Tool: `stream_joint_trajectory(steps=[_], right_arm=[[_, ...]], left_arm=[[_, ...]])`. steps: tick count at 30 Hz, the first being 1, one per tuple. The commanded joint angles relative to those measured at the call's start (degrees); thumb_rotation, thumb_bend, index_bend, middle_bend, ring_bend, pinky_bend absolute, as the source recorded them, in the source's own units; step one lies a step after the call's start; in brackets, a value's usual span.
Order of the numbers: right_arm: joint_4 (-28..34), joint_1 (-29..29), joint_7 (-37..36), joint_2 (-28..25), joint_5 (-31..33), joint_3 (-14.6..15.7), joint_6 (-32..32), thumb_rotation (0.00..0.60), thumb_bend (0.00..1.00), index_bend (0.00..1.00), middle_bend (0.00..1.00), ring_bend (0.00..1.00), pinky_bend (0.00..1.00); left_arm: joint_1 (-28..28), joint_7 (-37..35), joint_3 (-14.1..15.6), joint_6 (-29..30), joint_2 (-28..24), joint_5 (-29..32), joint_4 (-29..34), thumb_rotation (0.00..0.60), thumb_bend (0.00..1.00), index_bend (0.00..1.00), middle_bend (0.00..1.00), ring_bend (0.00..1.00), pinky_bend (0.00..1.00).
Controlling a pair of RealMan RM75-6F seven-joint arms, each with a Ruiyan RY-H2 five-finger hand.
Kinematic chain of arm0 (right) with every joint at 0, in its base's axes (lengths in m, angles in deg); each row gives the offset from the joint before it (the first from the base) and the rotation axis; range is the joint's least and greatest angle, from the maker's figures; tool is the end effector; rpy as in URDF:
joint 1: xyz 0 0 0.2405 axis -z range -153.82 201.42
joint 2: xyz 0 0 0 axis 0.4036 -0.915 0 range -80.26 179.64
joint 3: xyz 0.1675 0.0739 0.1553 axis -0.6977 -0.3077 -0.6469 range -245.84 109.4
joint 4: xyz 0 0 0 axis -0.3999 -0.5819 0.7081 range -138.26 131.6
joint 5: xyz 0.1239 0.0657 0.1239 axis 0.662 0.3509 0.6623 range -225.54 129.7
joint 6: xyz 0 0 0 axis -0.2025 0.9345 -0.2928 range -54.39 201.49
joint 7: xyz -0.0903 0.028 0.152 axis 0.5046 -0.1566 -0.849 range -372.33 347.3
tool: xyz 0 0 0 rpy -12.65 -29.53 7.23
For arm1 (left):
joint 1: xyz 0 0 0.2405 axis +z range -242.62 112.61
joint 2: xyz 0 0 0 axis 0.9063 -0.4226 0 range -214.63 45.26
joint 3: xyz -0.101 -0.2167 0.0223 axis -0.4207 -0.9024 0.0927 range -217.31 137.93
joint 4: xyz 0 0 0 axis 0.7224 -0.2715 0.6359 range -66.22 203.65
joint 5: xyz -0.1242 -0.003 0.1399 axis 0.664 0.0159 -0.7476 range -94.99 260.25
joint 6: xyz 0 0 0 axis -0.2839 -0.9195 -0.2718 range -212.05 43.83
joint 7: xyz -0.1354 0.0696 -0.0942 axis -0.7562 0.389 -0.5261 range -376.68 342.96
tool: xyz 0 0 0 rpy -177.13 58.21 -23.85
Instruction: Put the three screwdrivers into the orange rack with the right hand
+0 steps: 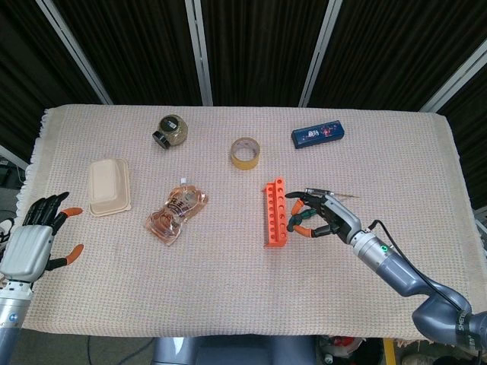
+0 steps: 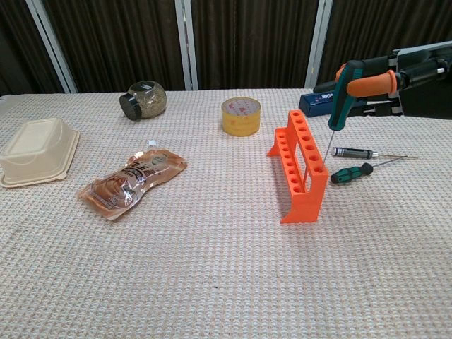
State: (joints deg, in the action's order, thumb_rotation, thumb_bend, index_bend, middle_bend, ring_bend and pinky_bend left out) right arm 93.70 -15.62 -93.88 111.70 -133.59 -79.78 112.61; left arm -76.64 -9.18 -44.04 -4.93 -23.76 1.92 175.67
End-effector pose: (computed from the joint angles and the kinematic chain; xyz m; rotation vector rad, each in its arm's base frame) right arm -0.1381 -0.3404 0.0774 1.2482 -2.4036 1.3814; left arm -0.2332 0.2416 0.1594 -1.4469 -0.9835 -0.9595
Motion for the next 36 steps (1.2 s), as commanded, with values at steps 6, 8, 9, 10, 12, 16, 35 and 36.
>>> stream_joint_trajectory(steps=[6,8,9,10,12,16,35,36], right_arm=[[-1.9,-0.9,-1.5,1.4,-2.1,2.0,0.4,0.6,0.35,0.58,0.14,0.0,0.0],[-2.6,-1.2,-2.1,2.0,-2.8,2.7,0.7,0.6,0.35,0.58,0.14,0.0,0.0],[-3.0,-1.3,-2.2,2.2,-3.1,2.9,0.9,0.6,0.35,0.58,0.14,0.0,0.0],[-3.4,-1.5,-2.2,2.5,-3.3,3.2,1.1,0.6,0.35,0.58,0.14,0.0,0.0],[-4.0,-1.8,-2.8,3.2,-3.9,3.7,1.5,0.6,0.35,0.57,0.13,0.0,0.0],[-5.8,-2.6,-4.3,4.3,-5.7,5.0,2.2,0.6,0.35,0.56,0.13,0.0,0.0],[-9.2,-2.9,4.2,8.4,-3.3,7.0,5.8,0.6,0.35,0.5,0.1,0.0,0.0],[-9.4,-2.8,4.6,8.6,-3.1,7.0,5.9,0.6,0.35,0.49,0.1,0.0,0.0]], left_arm=[[-0.1,-0.2,0.0,-0.1,0.2,0.1,-0.4,0.6,0.27,0.25,0.02,0.01,0.0],[-0.1,-0.2,0.0,-0.2,0.2,0.1,-0.5,0.6,0.27,0.25,0.02,0.01,0.0],[-0.1,-0.3,0.0,-0.2,0.2,0.1,-0.6,0.6,0.27,0.25,0.02,0.01,0.0],[-0.1,-0.3,-0.1,-0.2,0.2,0.2,-0.6,0.6,0.27,0.25,0.02,0.01,0.0],[-0.1,-0.4,-0.1,-0.2,0.2,0.2,-0.7,0.6,0.27,0.25,0.02,0.01,0.0],[-0.1,-0.5,0.0,-0.4,0.4,0.3,-0.8,0.6,0.27,0.25,0.02,0.01,0.0],[-0.3,-0.5,-0.1,-0.7,0.6,0.5,-1.2,0.6,0.27,0.25,0.02,0.01,0.0],[-0.3,-0.5,-0.1,-0.7,0.6,0.5,-1.2,0.6,0.27,0.25,0.02,0.01,0.0]])
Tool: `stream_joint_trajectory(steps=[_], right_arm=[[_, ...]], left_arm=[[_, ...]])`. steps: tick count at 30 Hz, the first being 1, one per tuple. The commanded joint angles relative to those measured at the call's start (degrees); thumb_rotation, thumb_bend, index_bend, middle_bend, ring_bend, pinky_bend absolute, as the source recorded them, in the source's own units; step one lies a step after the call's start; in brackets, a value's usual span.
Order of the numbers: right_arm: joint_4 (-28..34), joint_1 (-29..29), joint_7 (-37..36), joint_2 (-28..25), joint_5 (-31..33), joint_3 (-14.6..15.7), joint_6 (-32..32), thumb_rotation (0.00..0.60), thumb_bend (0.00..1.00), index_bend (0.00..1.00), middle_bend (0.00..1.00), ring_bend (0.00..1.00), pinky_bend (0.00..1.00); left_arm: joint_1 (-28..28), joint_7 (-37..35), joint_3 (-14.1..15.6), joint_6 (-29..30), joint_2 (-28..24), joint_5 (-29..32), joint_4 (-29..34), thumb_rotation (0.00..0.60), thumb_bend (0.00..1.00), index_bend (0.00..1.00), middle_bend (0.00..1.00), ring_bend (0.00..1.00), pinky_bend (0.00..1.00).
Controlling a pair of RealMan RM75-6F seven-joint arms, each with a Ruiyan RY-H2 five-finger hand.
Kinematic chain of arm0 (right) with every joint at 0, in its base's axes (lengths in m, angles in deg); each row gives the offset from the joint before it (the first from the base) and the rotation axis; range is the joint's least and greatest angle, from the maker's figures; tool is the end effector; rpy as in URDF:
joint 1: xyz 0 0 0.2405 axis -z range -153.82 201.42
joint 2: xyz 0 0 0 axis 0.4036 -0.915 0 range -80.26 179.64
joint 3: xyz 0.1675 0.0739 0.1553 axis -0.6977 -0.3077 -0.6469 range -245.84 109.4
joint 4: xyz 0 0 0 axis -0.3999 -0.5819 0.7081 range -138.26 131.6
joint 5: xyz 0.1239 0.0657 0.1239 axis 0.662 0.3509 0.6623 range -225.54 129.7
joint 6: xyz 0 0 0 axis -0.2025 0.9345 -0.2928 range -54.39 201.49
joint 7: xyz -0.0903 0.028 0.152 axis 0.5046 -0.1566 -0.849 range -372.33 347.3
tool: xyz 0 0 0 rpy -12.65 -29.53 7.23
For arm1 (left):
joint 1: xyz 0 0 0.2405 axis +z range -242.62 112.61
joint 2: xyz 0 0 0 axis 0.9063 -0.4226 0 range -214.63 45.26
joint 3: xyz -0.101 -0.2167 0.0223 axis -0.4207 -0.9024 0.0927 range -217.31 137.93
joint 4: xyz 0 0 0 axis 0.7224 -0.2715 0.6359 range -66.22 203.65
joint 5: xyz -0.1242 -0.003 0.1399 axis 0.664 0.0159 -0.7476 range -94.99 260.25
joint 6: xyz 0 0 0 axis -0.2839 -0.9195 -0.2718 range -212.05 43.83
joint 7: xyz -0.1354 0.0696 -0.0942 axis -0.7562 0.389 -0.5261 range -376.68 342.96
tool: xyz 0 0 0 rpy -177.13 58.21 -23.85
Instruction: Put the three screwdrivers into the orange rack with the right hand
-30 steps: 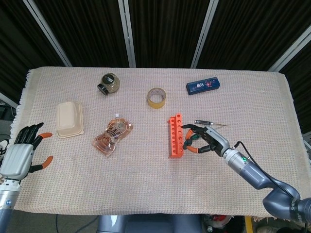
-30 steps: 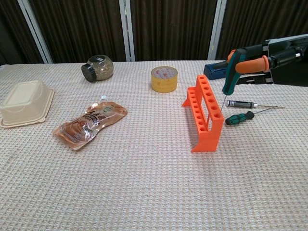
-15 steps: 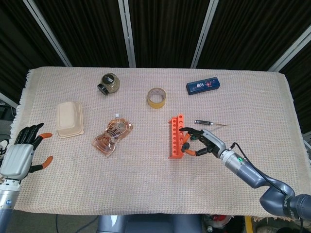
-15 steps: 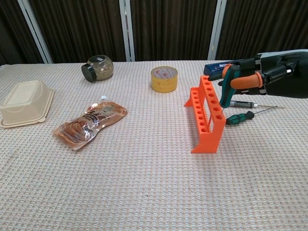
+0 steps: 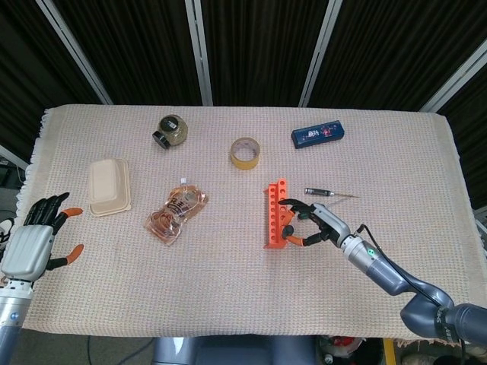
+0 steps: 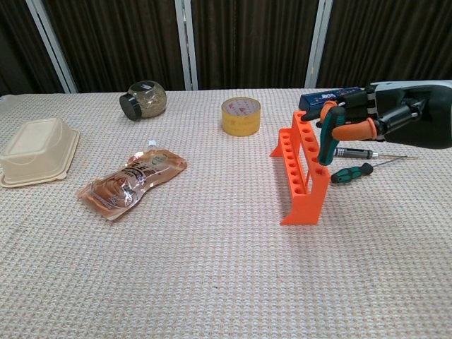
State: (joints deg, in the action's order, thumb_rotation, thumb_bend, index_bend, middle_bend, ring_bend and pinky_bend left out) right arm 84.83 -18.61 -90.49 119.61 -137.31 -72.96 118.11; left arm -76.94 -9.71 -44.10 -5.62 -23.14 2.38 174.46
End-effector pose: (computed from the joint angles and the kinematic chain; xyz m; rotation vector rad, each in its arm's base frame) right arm -0.1493 -0.3410 0.0423 1.4307 -2.2974 1.3372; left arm -0.2371 0.2437 0.1564 -1.4485 -0.9918 -0.9519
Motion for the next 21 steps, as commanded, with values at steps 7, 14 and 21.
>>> stream_joint_trajectory(steps=[7,14,21], right_arm=[[-1.4,0.3,3.8,2.1,1.7,0.7,0.7,0.6,0.35,0.45,0.09,0.0,0.0],[-1.2,0.2,4.5,2.1,1.7,1.1,0.9,0.6,0.35,0.38,0.08,0.0,0.0],[-0.5,0.3,4.0,1.0,0.1,1.8,2.2,0.6,0.28,0.25,0.04,0.0,0.0]], left_arm=[[0.0,-0.2,0.0,0.0,-0.1,0.0,-0.1,0.6,0.27,0.25,0.02,0.01,0.0],[0.1,-0.5,0.0,0.2,-0.1,-0.1,-0.2,0.6,0.27,0.25,0.02,0.01,0.0],[0.2,-1.1,0.0,0.4,0.0,-0.3,-0.6,0.6,0.27,0.25,0.02,0.01,0.0]])
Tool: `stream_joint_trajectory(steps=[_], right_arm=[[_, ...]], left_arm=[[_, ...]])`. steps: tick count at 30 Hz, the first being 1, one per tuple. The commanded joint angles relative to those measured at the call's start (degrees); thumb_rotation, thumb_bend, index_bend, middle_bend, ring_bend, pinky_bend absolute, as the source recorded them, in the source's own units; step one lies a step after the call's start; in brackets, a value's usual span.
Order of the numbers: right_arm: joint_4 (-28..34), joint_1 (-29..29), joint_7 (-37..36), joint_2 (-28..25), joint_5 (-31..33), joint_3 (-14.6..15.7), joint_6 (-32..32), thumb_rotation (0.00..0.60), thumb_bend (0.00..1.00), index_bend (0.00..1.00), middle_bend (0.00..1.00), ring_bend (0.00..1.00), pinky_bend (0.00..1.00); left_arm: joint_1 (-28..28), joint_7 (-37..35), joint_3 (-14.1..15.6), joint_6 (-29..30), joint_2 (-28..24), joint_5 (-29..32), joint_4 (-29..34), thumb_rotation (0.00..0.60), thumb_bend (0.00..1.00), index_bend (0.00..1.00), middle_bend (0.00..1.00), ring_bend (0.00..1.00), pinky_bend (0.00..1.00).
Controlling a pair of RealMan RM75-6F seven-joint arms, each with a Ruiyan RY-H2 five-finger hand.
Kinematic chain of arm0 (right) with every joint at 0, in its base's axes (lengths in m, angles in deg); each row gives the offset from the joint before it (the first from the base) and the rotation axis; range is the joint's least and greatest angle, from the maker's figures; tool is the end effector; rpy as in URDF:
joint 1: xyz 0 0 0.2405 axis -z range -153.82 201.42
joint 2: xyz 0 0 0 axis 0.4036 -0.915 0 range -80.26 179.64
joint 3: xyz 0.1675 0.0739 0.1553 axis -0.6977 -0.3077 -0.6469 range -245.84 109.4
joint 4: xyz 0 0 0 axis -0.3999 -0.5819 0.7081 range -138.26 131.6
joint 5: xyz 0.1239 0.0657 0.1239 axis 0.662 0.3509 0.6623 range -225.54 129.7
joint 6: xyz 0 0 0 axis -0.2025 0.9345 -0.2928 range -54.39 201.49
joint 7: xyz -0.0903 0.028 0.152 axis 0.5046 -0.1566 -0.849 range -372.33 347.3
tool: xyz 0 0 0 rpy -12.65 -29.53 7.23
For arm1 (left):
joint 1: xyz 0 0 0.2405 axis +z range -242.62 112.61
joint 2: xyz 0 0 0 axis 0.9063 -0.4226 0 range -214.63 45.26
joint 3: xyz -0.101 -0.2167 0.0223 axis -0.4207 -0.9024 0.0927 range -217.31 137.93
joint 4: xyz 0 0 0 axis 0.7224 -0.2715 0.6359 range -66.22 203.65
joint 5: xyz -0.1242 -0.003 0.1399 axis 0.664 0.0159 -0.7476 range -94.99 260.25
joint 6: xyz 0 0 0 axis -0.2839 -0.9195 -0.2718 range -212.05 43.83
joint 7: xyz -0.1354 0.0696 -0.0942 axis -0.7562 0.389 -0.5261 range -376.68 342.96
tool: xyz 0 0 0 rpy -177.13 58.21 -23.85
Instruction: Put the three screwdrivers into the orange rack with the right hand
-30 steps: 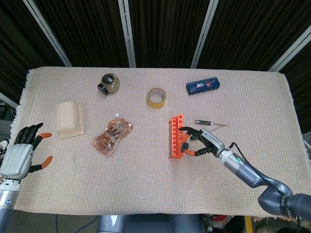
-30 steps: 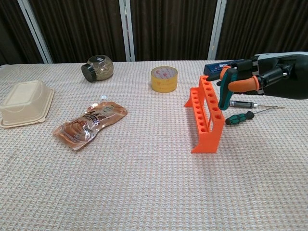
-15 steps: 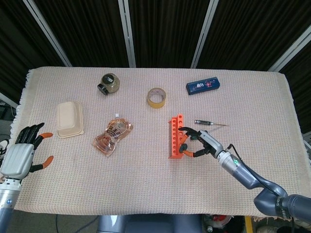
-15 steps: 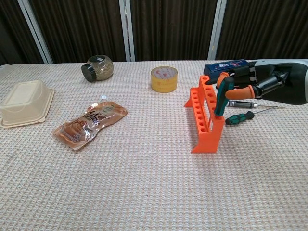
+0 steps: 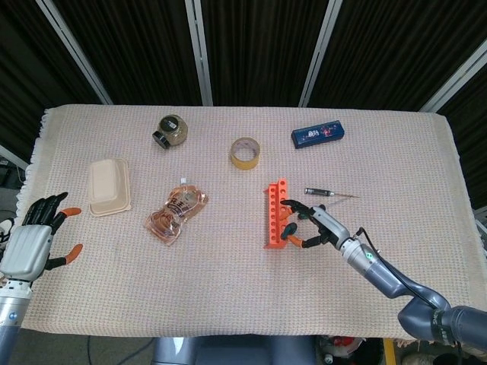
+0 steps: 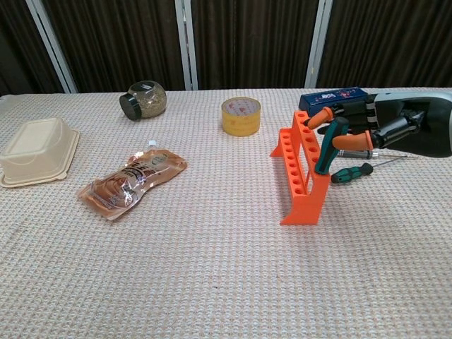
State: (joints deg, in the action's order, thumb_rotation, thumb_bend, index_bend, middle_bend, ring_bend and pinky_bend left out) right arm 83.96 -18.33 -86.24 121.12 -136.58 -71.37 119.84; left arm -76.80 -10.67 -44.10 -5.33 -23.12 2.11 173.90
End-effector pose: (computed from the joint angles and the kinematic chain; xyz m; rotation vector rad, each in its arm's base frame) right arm -0.1546 -0.3370 0.0356 1.4760 -2.2387 1.3231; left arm -0.2387 0.2436 0.1578 -1.4419 -0.9930 -0.9607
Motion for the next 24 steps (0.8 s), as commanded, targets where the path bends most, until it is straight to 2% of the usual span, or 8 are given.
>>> stream_joint_trajectory(steps=[1,5,8,11,13,17,24], right_arm=[[0.6,0.0,-0.4,-0.9,-1.0,0.3,0.9,0.6,0.27,0.23,0.03,0.0,0.0],[1.9,0.0,0.3,-2.3,-2.0,0.3,2.4,0.6,0.22,0.14,0.0,0.0,0.0],[2.9,0.1,0.7,-3.4,-2.4,0.2,3.4,0.6,0.21,0.12,0.0,0.0,0.0],[4.3,0.3,0.9,-5.1,-2.7,-0.3,5.0,0.6,0.21,0.12,0.0,0.0,0.0],[5.7,0.9,0.1,-7.5,-1.6,-1.7,7.1,0.6,0.21,0.13,0.0,0.0,0.0],[5.8,1.2,0.0,-10.2,2.3,-3.6,6.8,0.6,0.21,0.2,0.02,0.0,0.0],[2.2,-0.2,14.8,-11.1,11.2,-5.2,1.0,0.6,0.22,0.28,0.03,0.0,0.0]], left_arm=[[0.0,-0.1,0.0,0.1,0.0,-0.1,-0.1,0.6,0.27,0.25,0.02,0.01,0.0],[0.0,-0.4,-0.1,0.2,0.0,-0.2,-0.1,0.6,0.27,0.25,0.02,0.01,0.0],[0.0,-0.5,-0.2,0.3,0.0,-0.2,-0.2,0.6,0.27,0.25,0.02,0.01,0.0],[0.0,-0.7,-0.3,0.3,0.0,-0.3,-0.2,0.6,0.27,0.25,0.02,0.01,0.0],[0.0,-1.0,-0.3,0.3,0.0,-0.4,-0.4,0.6,0.27,0.25,0.02,0.01,0.0],[0.1,-1.5,-0.2,0.5,-0.1,-0.6,-0.6,0.6,0.27,0.25,0.02,0.01,0.0],[0.2,-1.7,-0.1,0.7,-0.2,-1.0,-0.5,0.6,0.27,0.25,0.02,0.01,0.0]])
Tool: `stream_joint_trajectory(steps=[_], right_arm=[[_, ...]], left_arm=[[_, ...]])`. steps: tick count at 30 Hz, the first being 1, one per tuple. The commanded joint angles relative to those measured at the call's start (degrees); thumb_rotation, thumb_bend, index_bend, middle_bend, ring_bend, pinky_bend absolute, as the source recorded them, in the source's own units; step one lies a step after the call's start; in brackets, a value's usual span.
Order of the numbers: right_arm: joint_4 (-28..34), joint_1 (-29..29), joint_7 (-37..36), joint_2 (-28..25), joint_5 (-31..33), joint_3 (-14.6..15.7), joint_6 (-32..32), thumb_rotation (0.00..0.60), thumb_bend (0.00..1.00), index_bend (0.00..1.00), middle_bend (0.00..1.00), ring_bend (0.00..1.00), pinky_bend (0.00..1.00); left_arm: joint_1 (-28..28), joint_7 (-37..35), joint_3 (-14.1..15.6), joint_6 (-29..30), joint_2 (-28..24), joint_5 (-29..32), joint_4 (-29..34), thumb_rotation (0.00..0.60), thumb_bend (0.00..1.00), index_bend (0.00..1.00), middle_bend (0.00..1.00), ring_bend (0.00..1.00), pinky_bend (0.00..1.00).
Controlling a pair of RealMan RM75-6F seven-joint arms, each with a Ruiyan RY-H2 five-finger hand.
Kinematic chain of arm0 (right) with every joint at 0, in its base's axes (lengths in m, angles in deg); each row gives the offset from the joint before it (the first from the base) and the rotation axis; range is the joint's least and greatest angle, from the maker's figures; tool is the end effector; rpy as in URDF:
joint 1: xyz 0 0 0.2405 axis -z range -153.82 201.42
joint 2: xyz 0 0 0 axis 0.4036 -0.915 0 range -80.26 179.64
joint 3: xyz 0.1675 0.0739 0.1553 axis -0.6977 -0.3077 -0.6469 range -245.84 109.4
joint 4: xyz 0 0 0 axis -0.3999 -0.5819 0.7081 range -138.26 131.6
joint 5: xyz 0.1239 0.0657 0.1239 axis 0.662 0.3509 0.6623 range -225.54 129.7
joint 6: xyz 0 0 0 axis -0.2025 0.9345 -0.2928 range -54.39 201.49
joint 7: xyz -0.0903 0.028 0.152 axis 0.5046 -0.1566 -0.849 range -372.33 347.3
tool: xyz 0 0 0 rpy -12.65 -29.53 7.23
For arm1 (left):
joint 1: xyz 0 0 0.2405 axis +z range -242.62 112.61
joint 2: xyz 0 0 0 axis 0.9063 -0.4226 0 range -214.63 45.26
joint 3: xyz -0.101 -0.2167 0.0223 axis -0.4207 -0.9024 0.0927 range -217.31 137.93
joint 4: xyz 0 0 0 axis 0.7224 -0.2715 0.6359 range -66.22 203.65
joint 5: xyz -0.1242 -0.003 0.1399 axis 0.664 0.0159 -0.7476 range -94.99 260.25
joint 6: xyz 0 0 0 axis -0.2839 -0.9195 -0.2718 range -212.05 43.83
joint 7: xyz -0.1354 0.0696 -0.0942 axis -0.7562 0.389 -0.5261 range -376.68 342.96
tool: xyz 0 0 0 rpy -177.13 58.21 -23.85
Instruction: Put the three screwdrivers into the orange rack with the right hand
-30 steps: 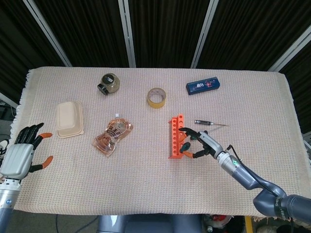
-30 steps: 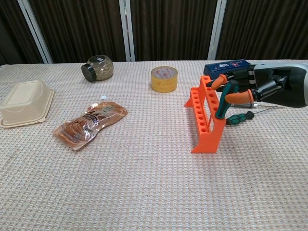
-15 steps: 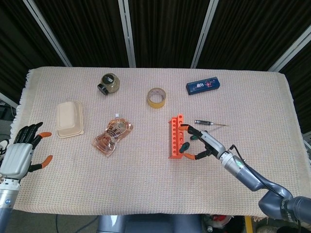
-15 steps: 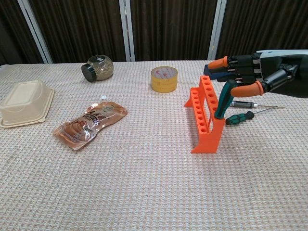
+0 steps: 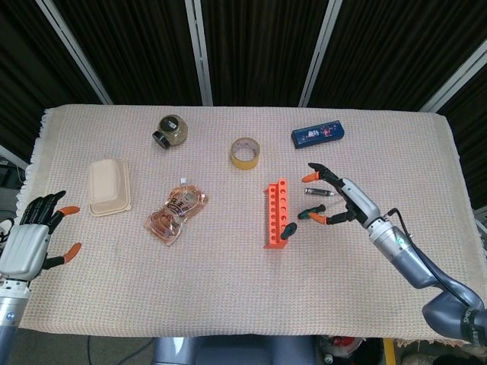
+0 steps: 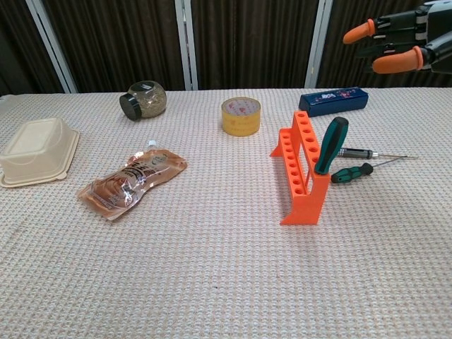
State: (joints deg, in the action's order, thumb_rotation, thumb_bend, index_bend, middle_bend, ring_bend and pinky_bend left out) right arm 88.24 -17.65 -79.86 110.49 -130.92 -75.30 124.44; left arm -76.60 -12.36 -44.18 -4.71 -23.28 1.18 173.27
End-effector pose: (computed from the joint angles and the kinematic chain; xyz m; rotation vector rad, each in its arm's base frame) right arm -0.1505 -0.3648 0.1165 1.4375 -1.9596 1.4780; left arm -0.2386 0.2435 0.1609 -1.4357 -0.9900 -0.9853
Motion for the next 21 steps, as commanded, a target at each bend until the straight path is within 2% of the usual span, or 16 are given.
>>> stream_joint_trajectory(steps=[1,10,21], right_arm=[[-2.7,-1.2,10.4,-0.1,6.5,-1.2,-4.4,0.6,0.22,0.28,0.03,0.0,0.0],[-10.4,-4.0,32.6,5.9,10.9,-0.2,-8.2,0.6,0.22,0.3,0.03,0.0,0.0],[-15.6,-7.1,60.0,13.9,16.2,0.9,-8.0,0.6,0.22,0.32,0.03,0.0,0.0]], left_arm=[[0.0,0.0,0.0,0.1,0.0,-0.2,0.2,0.6,0.27,0.25,0.02,0.01,0.0],[0.2,1.1,0.1,0.5,-0.5,-0.4,1.0,0.6,0.27,0.25,0.02,0.01,0.0],[0.3,1.5,0.1,0.3,-0.9,0.1,1.1,0.6,0.27,0.25,0.02,0.01,0.0]])
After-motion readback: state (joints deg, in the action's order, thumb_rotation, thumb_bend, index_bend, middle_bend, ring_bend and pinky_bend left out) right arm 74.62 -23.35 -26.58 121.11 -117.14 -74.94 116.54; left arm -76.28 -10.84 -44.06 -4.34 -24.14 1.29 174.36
